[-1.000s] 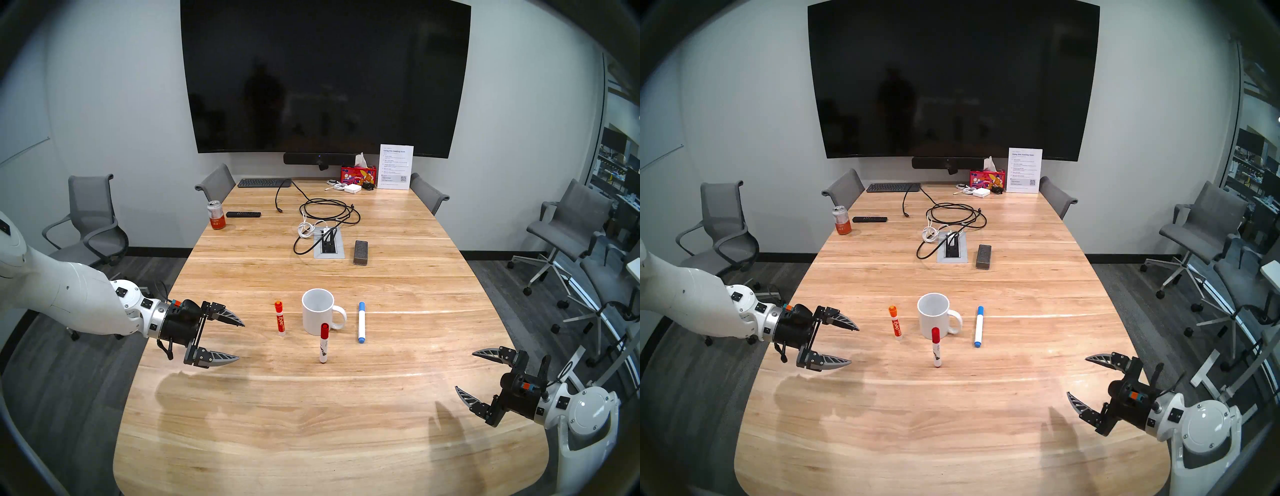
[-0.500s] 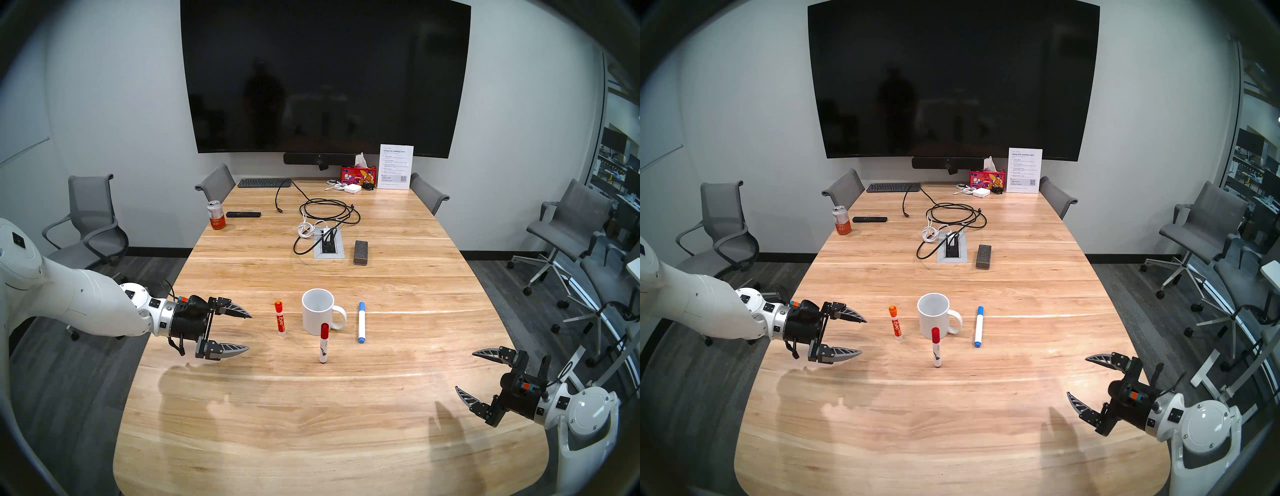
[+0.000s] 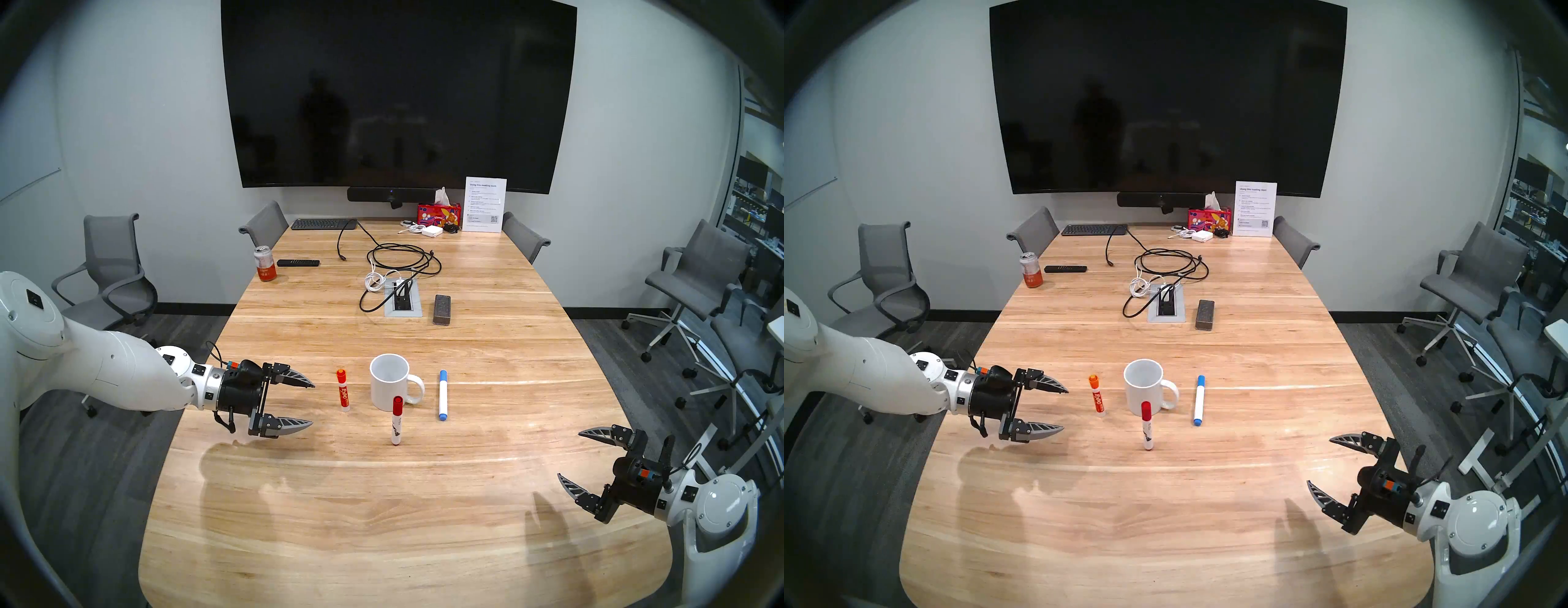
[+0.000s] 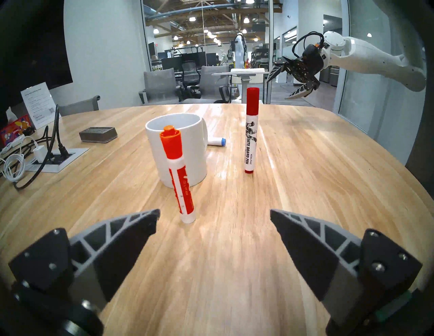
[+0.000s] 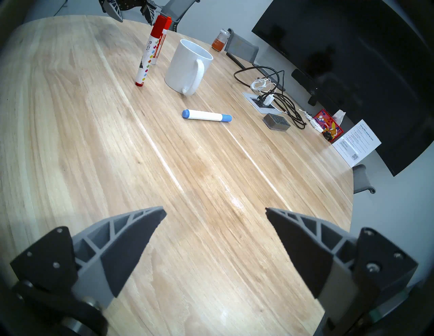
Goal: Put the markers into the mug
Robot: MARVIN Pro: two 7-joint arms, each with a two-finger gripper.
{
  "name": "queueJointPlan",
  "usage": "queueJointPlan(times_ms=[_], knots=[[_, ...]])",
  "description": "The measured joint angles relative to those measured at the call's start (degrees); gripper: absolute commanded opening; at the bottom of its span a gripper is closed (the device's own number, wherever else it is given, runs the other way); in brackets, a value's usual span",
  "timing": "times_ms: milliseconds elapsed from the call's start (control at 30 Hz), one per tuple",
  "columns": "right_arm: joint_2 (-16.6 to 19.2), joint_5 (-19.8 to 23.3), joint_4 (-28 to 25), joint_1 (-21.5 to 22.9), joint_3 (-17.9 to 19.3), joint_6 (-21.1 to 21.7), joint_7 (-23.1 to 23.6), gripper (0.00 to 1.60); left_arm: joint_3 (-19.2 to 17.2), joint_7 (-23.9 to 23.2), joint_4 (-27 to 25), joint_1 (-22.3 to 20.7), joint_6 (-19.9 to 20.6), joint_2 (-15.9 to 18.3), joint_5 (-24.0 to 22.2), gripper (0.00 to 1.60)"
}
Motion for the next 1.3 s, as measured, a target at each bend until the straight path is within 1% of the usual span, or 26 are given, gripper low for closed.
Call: queueJointPlan(times_ms=[533,1300], knots=[[0.0,0.0,0.0,0.0,0.0,0.0,0.0,1.60,-2.5,-2.7,3.8,1.0,2.5,-3.3,-1.3,1.60],[0.0,0.0,0.0,0.0,0.0,0.0,0.0,1.60,-4.6,-4.2,6.1,2.1,3.9,-5.7,-2.0,1.60]])
